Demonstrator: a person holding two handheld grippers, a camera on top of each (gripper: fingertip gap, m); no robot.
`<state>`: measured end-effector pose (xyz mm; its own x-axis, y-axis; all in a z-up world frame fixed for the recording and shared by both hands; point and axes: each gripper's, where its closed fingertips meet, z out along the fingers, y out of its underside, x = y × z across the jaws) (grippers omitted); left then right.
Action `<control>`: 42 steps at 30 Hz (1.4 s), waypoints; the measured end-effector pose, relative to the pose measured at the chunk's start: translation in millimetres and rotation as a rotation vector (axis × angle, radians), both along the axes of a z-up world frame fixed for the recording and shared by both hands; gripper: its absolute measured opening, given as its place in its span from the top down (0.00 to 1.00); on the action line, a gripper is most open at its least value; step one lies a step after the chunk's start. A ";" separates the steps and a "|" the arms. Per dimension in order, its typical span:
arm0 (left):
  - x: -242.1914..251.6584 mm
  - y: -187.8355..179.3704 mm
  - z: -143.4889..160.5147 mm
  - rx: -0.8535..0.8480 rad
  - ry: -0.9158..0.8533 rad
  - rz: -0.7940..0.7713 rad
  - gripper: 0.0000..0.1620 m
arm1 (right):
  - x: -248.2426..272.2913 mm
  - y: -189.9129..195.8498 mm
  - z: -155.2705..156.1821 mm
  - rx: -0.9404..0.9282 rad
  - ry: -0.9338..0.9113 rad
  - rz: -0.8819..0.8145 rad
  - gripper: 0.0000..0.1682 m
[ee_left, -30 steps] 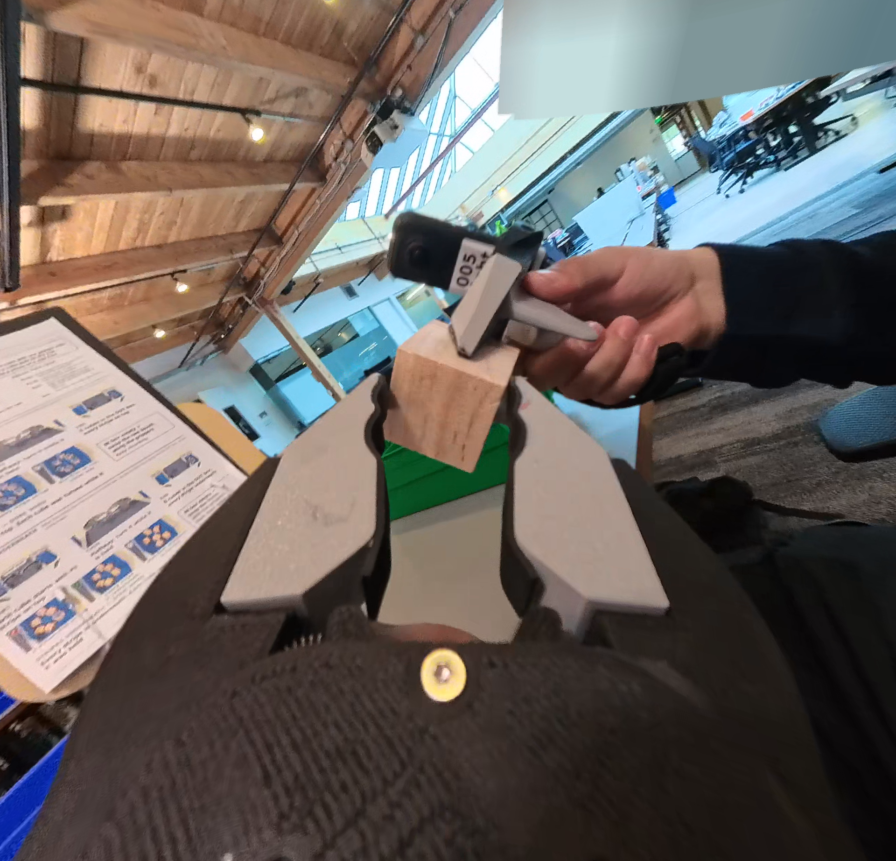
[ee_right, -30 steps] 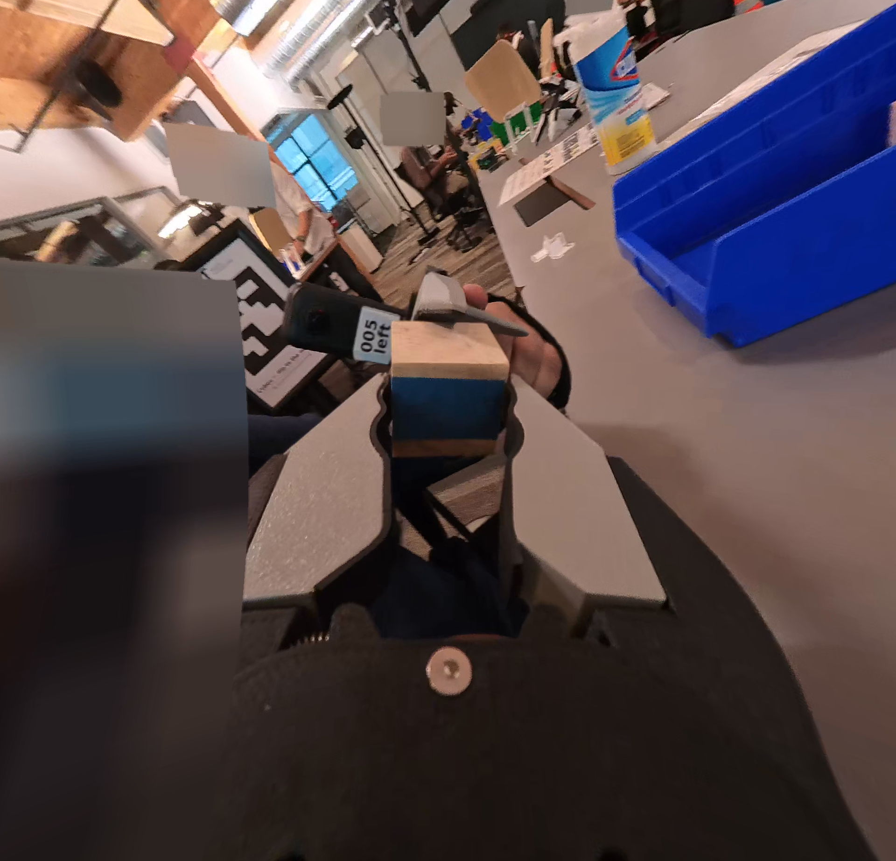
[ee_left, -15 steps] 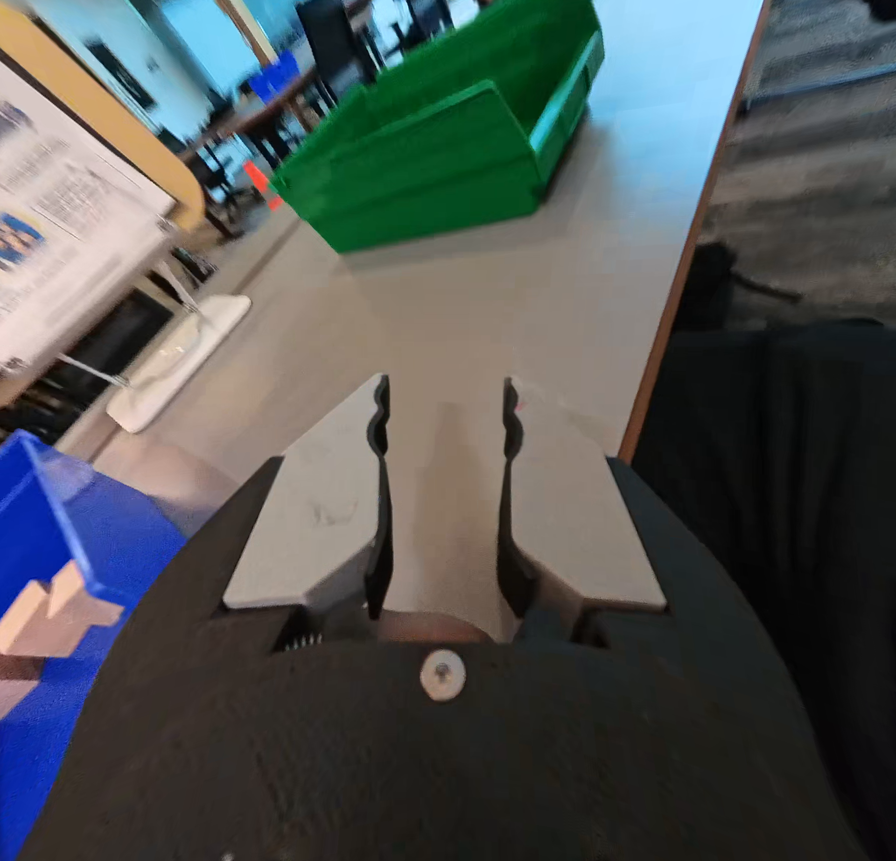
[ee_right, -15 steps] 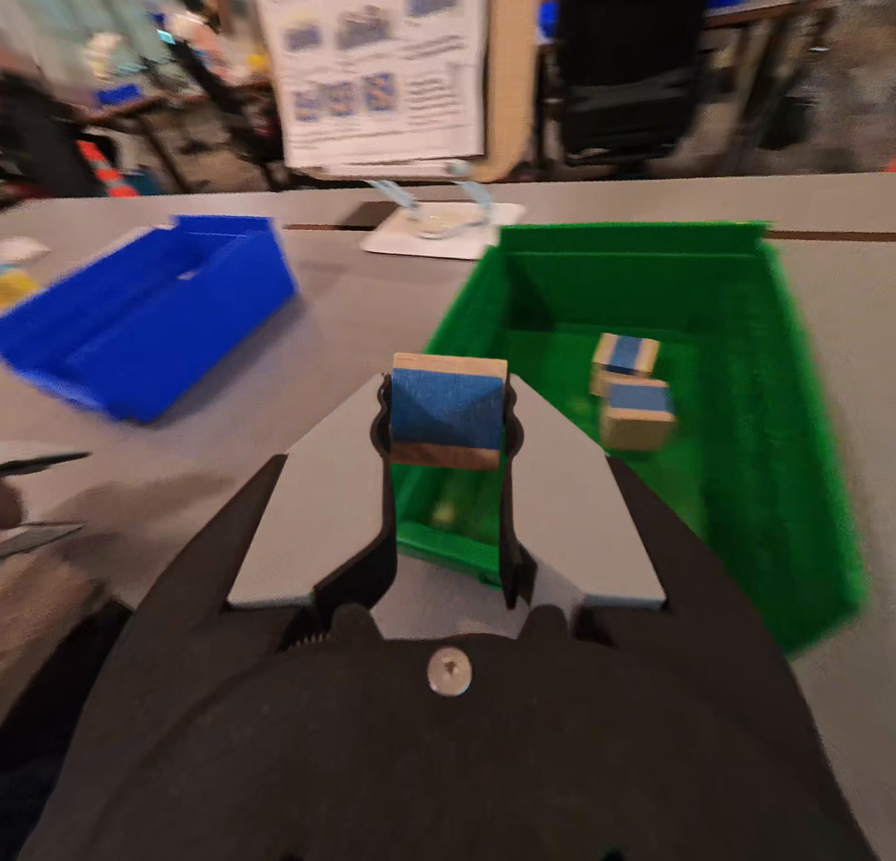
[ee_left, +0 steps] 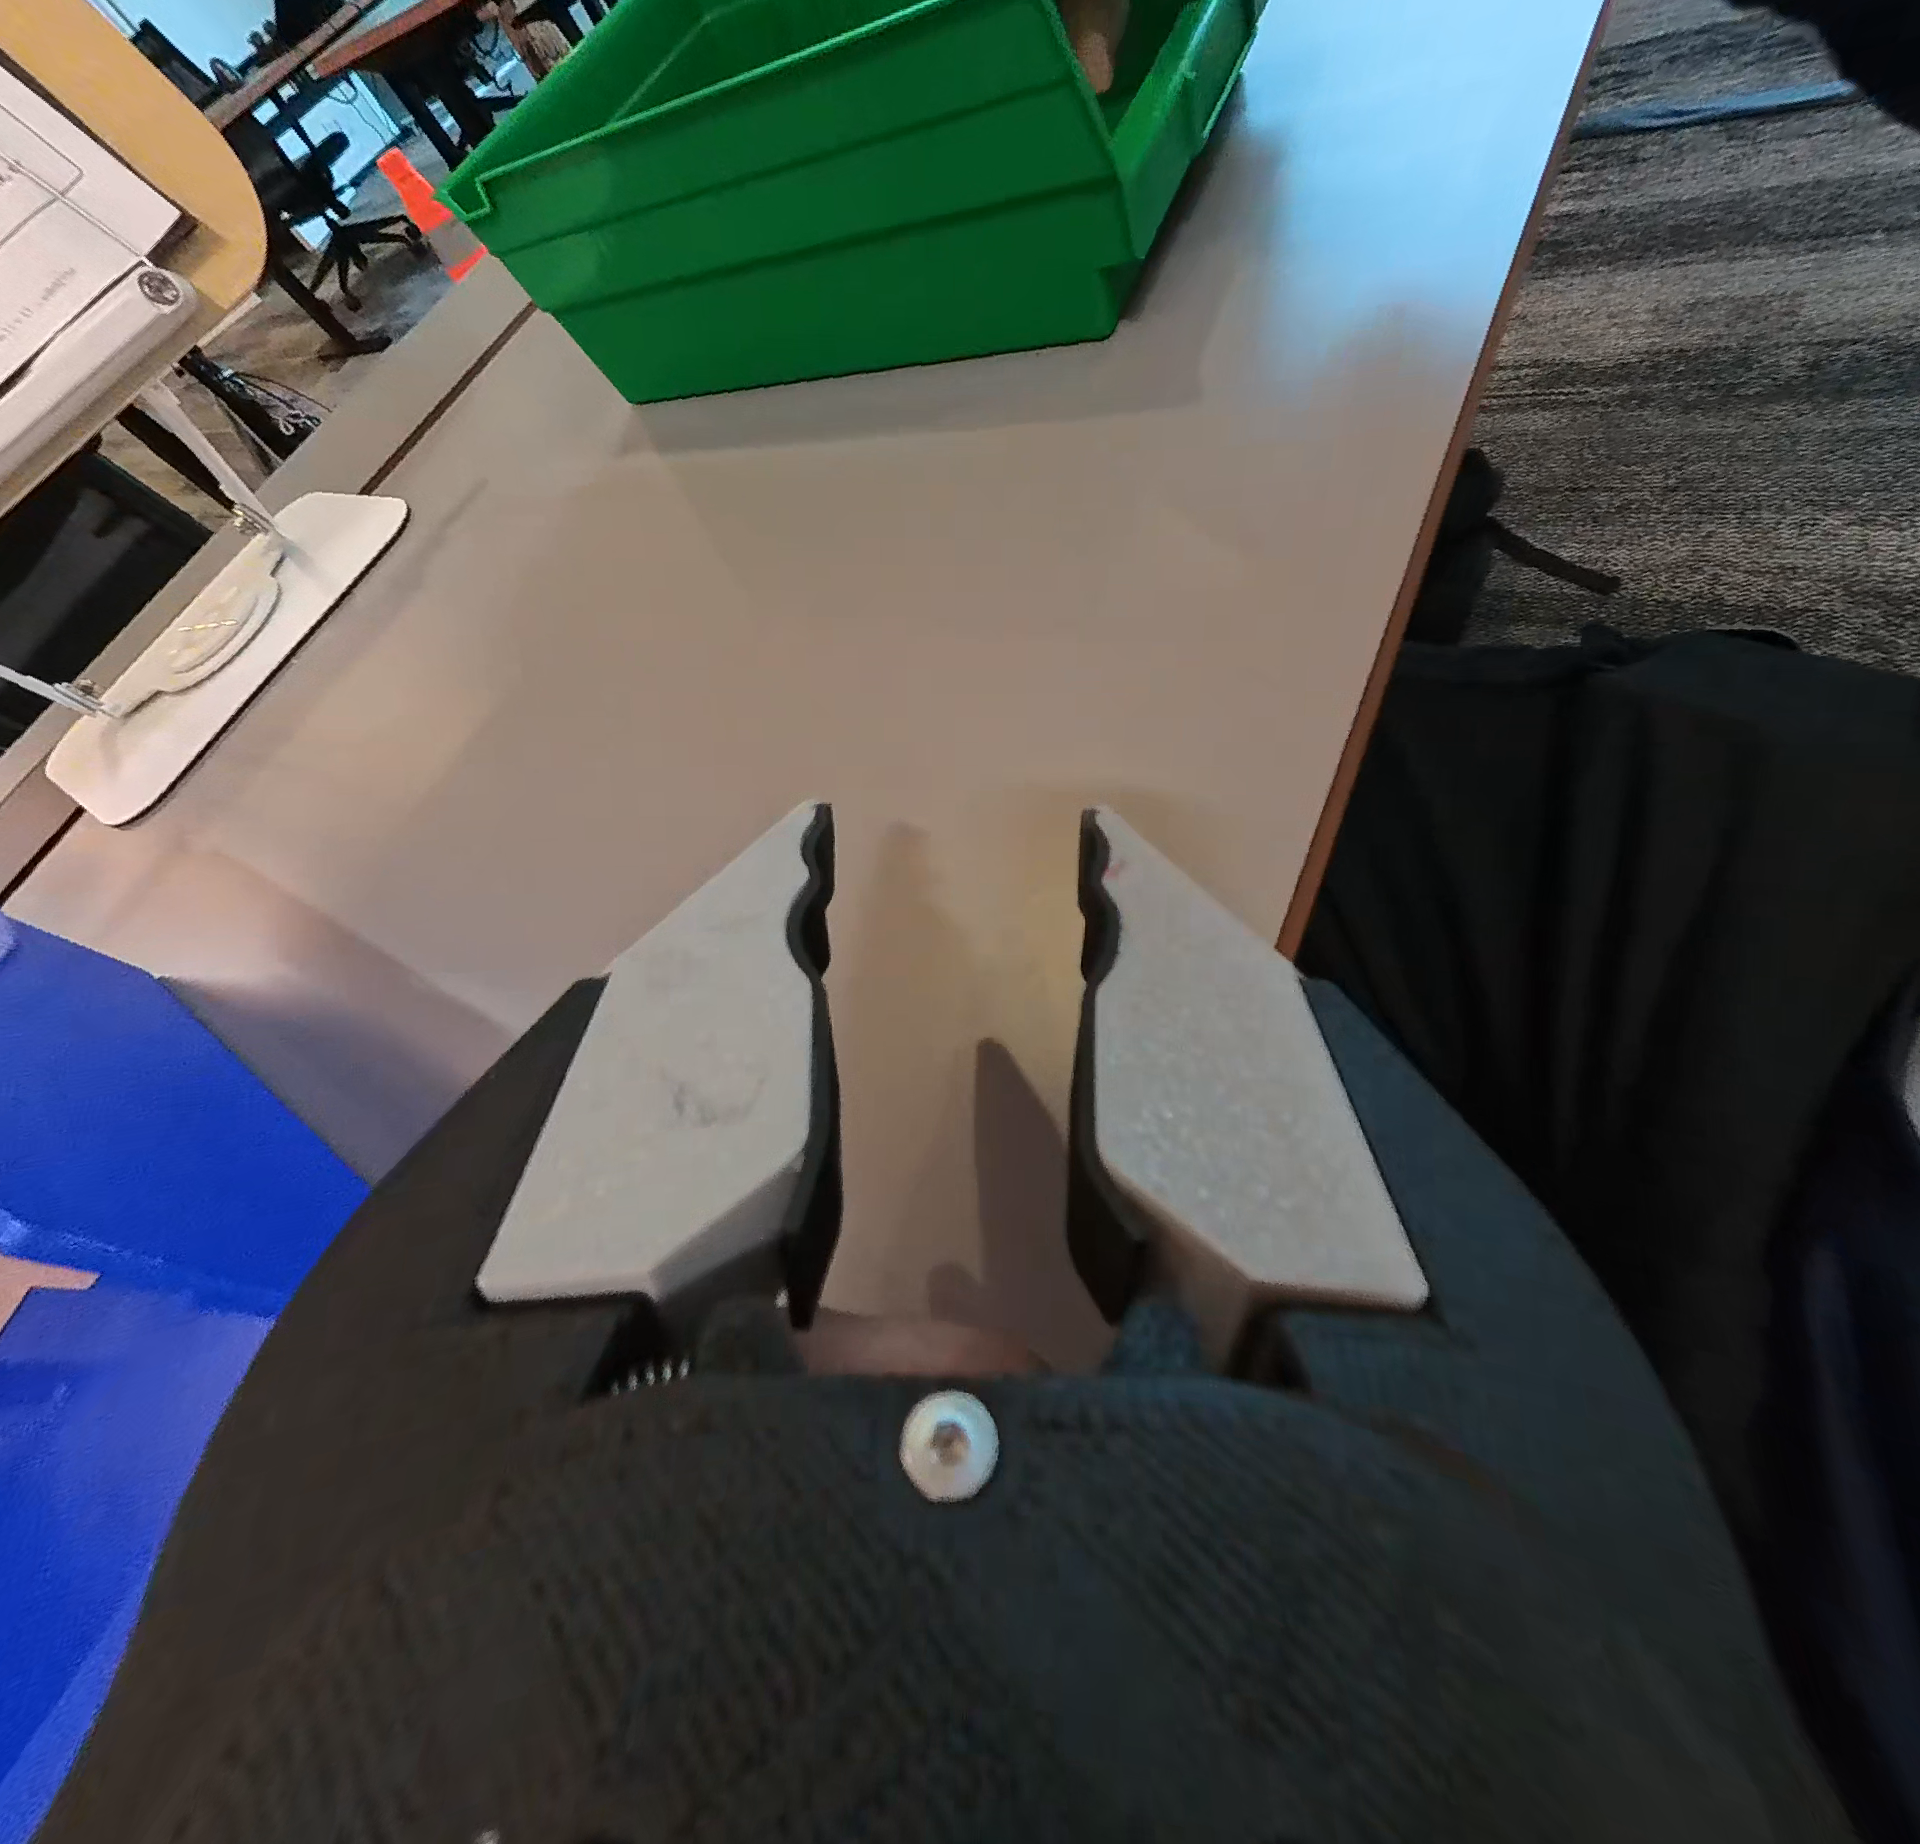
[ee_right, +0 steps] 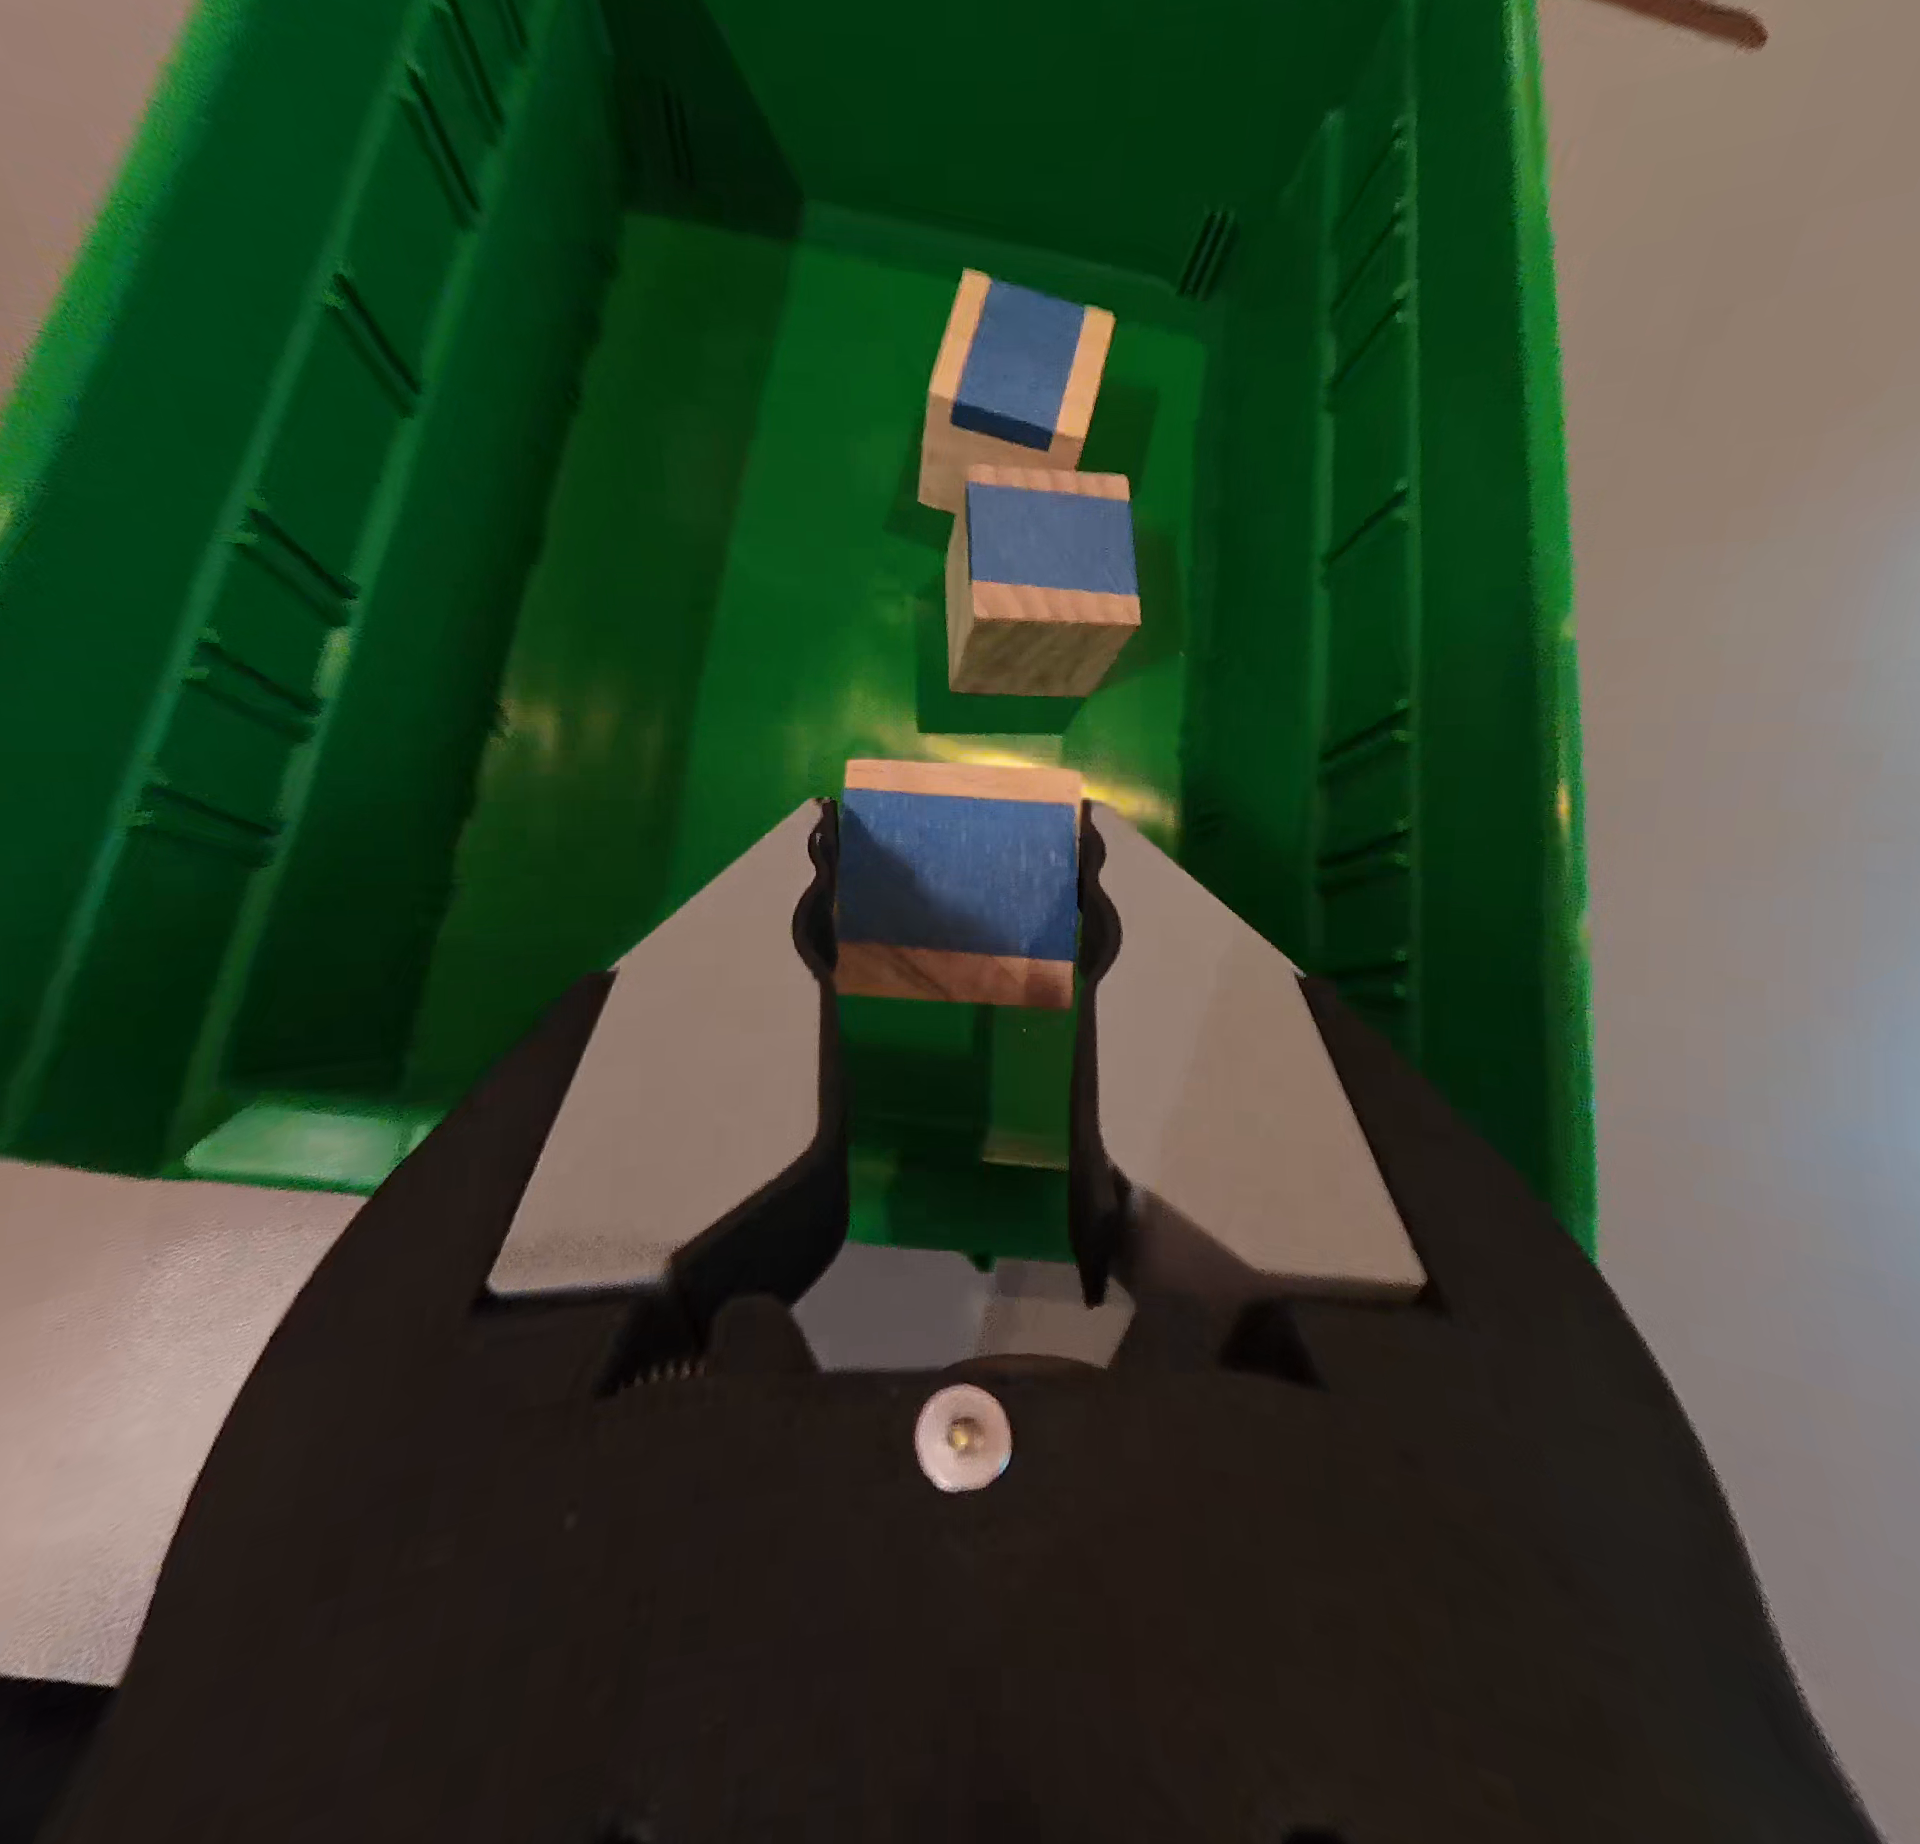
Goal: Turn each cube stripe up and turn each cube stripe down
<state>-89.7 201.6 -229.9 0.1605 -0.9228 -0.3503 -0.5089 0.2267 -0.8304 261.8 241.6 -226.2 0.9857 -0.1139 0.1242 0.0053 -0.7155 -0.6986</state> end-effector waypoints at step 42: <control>-103.1 263.4 27.7 -0.295 0.161 0.672 0.64 | -29.3 -48.4 147.0 0.543 0.124 0.131 0.61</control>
